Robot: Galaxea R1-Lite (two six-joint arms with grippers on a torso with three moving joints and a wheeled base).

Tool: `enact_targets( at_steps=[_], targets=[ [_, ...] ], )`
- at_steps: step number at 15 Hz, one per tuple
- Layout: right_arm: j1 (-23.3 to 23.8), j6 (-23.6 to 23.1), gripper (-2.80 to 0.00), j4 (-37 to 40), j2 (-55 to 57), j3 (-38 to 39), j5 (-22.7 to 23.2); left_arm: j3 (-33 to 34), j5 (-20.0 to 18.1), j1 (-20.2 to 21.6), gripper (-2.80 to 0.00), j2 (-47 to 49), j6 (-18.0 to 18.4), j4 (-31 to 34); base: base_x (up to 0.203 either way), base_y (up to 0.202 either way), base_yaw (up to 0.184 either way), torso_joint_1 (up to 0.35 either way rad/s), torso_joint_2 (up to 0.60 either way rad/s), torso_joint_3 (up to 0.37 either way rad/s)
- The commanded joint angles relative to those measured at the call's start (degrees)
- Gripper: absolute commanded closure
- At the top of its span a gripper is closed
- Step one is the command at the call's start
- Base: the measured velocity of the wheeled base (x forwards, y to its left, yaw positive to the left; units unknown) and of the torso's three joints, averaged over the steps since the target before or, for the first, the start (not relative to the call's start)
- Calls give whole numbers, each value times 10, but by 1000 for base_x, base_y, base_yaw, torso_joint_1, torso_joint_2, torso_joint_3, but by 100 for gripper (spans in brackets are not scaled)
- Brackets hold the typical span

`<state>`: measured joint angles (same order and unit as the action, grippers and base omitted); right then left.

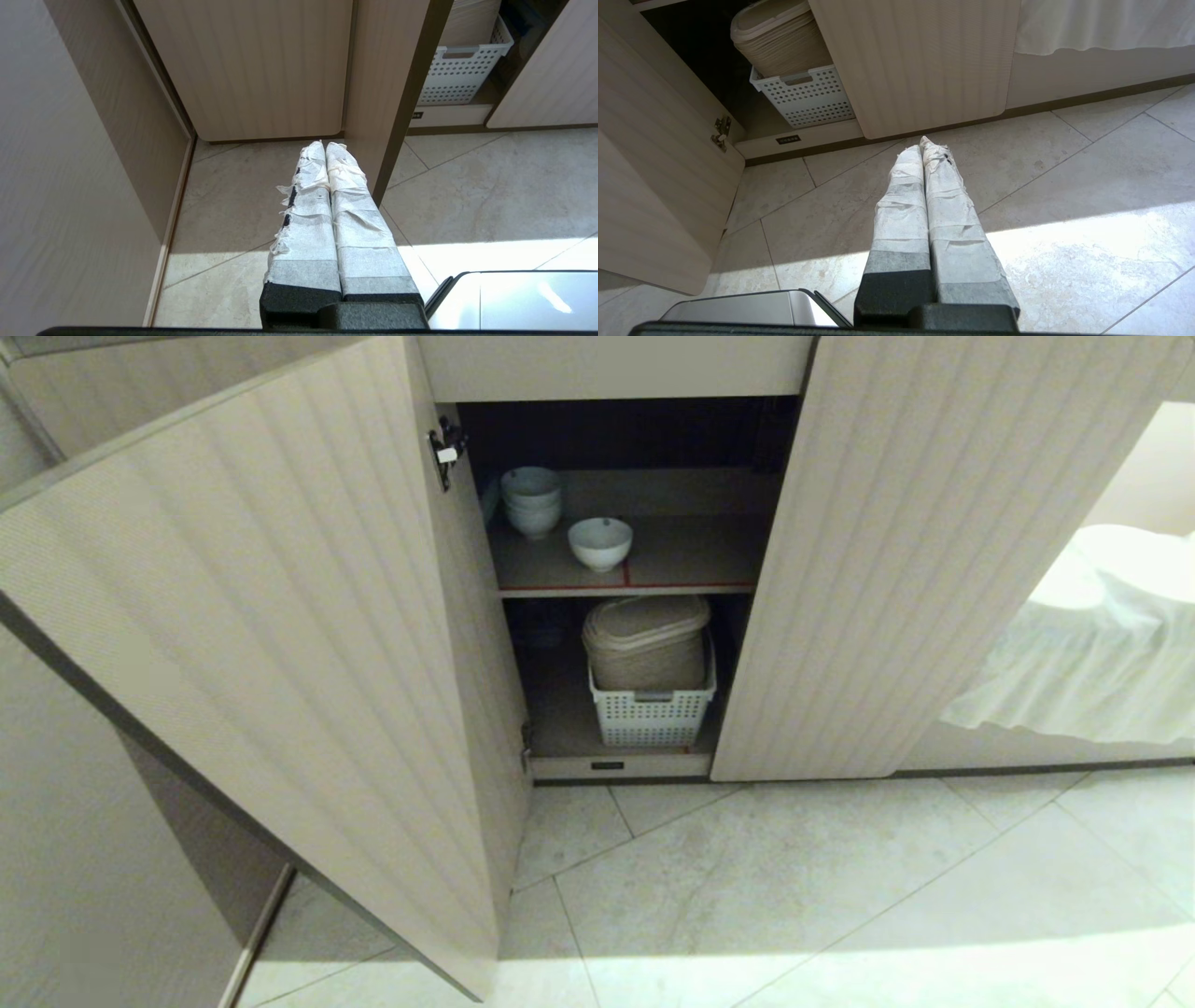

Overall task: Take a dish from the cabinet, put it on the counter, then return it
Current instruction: Take the bowl from the cabinet

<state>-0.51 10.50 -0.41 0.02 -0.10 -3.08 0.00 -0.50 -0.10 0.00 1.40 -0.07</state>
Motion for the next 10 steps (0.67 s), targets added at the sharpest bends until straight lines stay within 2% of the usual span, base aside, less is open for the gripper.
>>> enact_targets(
  at_steps=[1, 10],
  targets=[
    [0, 1, 0, 0, 0, 0, 0, 0, 0, 0, 0, 0, 0, 0, 0, 0, 0, 0, 0, 0],
    [0, 1, 0, 0, 0, 0, 0, 0, -1, 0, 0, 0, 0, 0, 0, 0, 0, 0, 0, 0]
  ],
)
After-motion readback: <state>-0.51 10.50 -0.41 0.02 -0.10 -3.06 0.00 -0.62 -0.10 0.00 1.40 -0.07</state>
